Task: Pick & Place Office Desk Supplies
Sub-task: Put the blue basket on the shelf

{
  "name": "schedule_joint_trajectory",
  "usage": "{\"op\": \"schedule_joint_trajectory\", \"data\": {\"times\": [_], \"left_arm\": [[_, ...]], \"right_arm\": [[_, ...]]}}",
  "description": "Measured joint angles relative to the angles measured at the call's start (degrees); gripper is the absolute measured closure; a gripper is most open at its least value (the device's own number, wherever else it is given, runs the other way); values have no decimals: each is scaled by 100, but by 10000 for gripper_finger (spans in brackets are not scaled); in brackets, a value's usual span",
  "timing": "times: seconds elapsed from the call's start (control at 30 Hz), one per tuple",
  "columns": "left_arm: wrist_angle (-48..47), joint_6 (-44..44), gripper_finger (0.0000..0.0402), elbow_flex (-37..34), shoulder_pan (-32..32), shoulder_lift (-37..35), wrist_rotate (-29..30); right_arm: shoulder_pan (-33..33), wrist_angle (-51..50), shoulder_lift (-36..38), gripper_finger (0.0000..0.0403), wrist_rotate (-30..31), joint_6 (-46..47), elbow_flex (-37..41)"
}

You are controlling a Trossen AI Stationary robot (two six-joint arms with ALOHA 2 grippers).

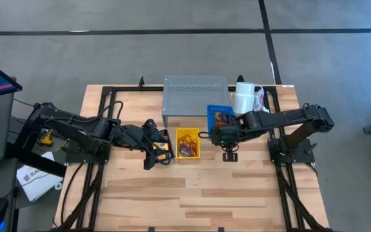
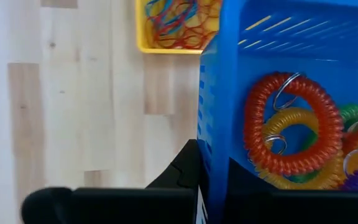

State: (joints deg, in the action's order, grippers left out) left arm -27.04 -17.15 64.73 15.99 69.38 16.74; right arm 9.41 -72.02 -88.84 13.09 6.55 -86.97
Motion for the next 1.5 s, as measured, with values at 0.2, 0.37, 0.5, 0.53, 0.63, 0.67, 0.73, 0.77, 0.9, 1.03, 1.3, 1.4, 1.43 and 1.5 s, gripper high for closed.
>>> {"op": "schedule_joint_trajectory", "data": {"times": [0.2,0.37,0.5,0.53,0.63,0.67,0.73,0.77,0.9,1.03,1.3,1.4,1.43,1.5], "left_arm": [[1,84,225,0,-53,0,115],[3,64,225,0,-87,0,130],[1,64,225,0,-151,0,130],[3,64,225,0,-172,0,130],[1,64,225,0,-238,0,128],[1,67,225,0,-269,0,128],[1,167,225,0,-323,0,128],[1,194,225,0,-344,0,129],[1,222,225,0,-466,0,126],[-1,232,225,0,-568,0,126],[-49,232,225,2,-612,-2,67],[-103,226,225,2,-612,-2,43],[-96,206,225,2,-612,-2,44],[-106,199,225,2,-612,-2,43]], "right_arm": [[-440,-7,0,403,51,-544,-60],[-927,-19,-57,403,50,-982,-62],[-1338,21,-101,403,53,-1286,-64],[-1441,25,-99,403,53,-1346,-64],[-1737,62,-94,403,54,-1550,-64],[-1829,73,-94,403,53,-1597,-64],[-2009,102,-94,403,51,-1695,-64],[-2082,121,-94,403,51,-1757,-64],[-2344,257,-176,403,8,-2105,-60],[-2576,323,-440,403,-119,-2225,-51],[-2721,532,-830,403,-124,-2474,-64],[-2721,498,-878,403,-121,-2486,-73],[-2721,495,-886,403,-119,-2502,-73],[-2706,496,-887,403,-104,-2492,-73]]}}
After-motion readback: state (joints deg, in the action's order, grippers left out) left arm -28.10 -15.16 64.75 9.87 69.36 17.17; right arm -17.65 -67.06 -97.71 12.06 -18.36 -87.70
